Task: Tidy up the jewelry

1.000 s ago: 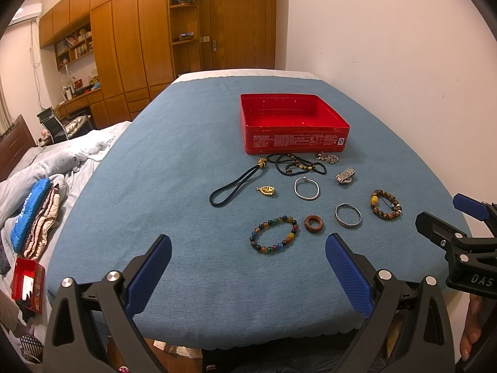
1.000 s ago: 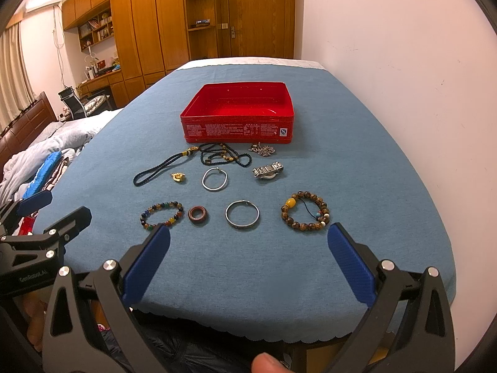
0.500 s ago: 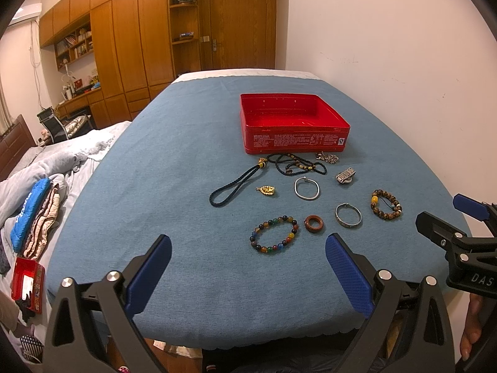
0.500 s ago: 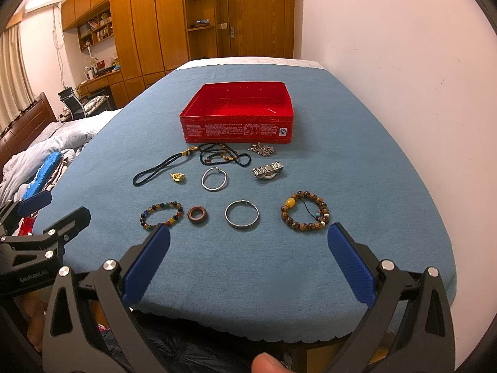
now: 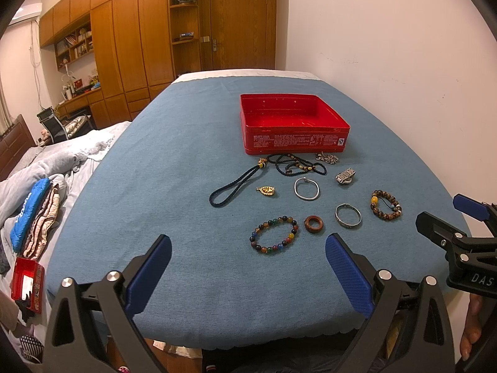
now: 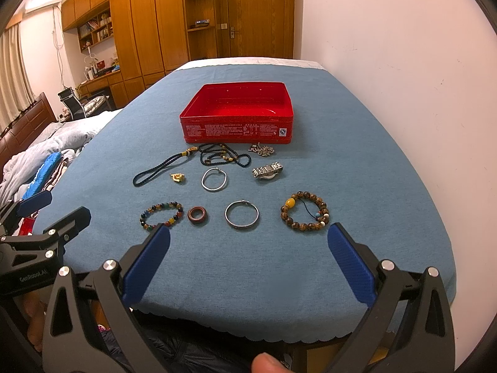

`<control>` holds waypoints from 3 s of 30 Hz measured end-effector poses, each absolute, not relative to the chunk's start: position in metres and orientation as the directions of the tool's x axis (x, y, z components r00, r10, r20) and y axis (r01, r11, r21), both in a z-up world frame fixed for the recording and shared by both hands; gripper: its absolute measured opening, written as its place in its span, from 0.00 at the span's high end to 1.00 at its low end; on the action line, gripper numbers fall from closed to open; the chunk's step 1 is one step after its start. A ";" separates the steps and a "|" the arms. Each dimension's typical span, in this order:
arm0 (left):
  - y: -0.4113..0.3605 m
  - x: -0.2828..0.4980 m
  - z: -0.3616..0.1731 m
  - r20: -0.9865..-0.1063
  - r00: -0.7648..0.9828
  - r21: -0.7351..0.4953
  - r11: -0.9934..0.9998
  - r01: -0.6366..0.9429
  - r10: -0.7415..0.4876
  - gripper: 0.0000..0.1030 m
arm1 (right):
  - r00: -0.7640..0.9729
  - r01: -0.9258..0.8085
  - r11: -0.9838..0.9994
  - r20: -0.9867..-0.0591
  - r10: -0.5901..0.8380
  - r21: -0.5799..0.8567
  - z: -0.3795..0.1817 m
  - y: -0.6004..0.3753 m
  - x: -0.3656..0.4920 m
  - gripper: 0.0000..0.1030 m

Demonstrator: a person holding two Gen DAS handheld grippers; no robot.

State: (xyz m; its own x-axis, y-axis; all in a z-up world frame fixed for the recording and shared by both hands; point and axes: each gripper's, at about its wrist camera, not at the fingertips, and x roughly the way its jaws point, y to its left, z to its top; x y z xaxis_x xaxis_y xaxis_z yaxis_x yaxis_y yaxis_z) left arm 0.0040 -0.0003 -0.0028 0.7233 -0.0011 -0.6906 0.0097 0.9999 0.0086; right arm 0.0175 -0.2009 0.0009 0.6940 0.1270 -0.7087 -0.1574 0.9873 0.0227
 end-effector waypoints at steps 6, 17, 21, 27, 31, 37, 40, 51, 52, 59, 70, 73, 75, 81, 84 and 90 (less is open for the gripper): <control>0.000 0.004 -0.003 -0.690 0.723 0.008 1.000 0.010 -0.002 0.04 | 0.694 -0.156 0.987 -0.708 0.127 0.024 0.002 -0.202 0.018 0.03; 0.003 0.005 -0.007 -0.699 0.715 0.001 1.000 0.019 -0.013 0.04 | 0.686 -0.178 0.983 -0.712 0.152 0.038 -0.001 -0.205 0.018 0.03; 0.001 0.009 -0.014 -0.712 0.702 0.000 0.999 0.032 -0.022 0.04 | 0.668 -0.213 0.975 -0.720 0.190 0.060 -0.008 -0.205 0.024 0.03; 0.001 0.017 -0.023 -0.732 0.681 -0.003 1.000 0.031 -0.023 0.04 | 0.653 -0.227 0.971 -0.729 0.207 0.072 -0.017 -0.209 0.033 0.03; 0.000 0.023 -0.028 -0.745 0.667 -0.003 0.999 0.034 -0.025 0.04 | 0.647 -0.233 0.969 -0.731 0.216 0.080 -0.021 -0.211 0.038 0.03; 0.000 0.026 -0.032 -0.750 0.661 -0.006 0.999 0.037 -0.029 0.04 | 0.643 -0.247 0.966 -0.732 0.225 0.079 -0.024 -0.211 0.042 0.03; 0.001 0.030 -0.040 -0.759 0.650 -0.003 0.999 0.039 -0.027 0.04 | 0.640 -0.252 0.964 -0.734 0.228 0.080 -0.029 -0.211 0.045 0.03; 0.000 0.053 -0.074 -0.802 0.595 -0.024 0.998 0.058 -0.054 0.04 | 0.600 -0.284 0.949 -0.747 0.285 0.134 -0.057 -0.212 0.063 0.11; 0.000 0.056 -0.078 -0.806 0.588 -0.028 0.998 0.062 -0.059 0.04 | 0.589 -0.287 0.947 -0.753 0.293 0.143 -0.060 -0.213 0.065 0.26; -0.005 0.074 -0.102 -0.830 0.553 -0.029 0.997 0.074 -0.065 0.04 | 0.506 -0.305 0.935 -0.801 0.320 0.181 -0.087 -0.210 0.085 0.39; -0.004 0.089 -0.120 -0.854 0.515 -0.031 0.996 0.083 -0.070 0.04 | 0.482 -0.314 0.937 -0.824 0.298 0.155 -0.108 -0.199 0.105 0.39; -0.002 0.092 -0.116 -0.851 0.519 -0.035 0.996 0.083 -0.073 0.04 | 0.484 -0.313 0.937 -0.823 0.299 0.156 -0.109 -0.200 0.109 0.39; 0.002 0.095 -0.112 -0.845 0.530 -0.045 0.997 0.069 -0.075 0.04 | 0.490 -0.312 0.937 -0.818 0.302 0.159 -0.107 -0.200 0.112 0.39; 0.008 0.110 -0.112 -0.848 0.527 -0.053 0.998 0.033 -0.062 0.06 | 0.483 -0.322 0.933 -0.819 0.308 0.161 -0.110 -0.198 0.119 0.39; 0.006 0.116 -0.119 -0.856 0.515 -0.028 0.999 0.028 -0.039 0.10 | 0.479 -0.331 0.933 -0.827 0.294 0.140 -0.116 -0.194 0.122 0.39; 0.001 0.118 -0.121 -0.848 0.530 0.008 0.999 0.050 -0.020 0.23 | 0.505 -0.352 0.931 -0.817 0.277 0.098 -0.120 -0.190 0.127 0.39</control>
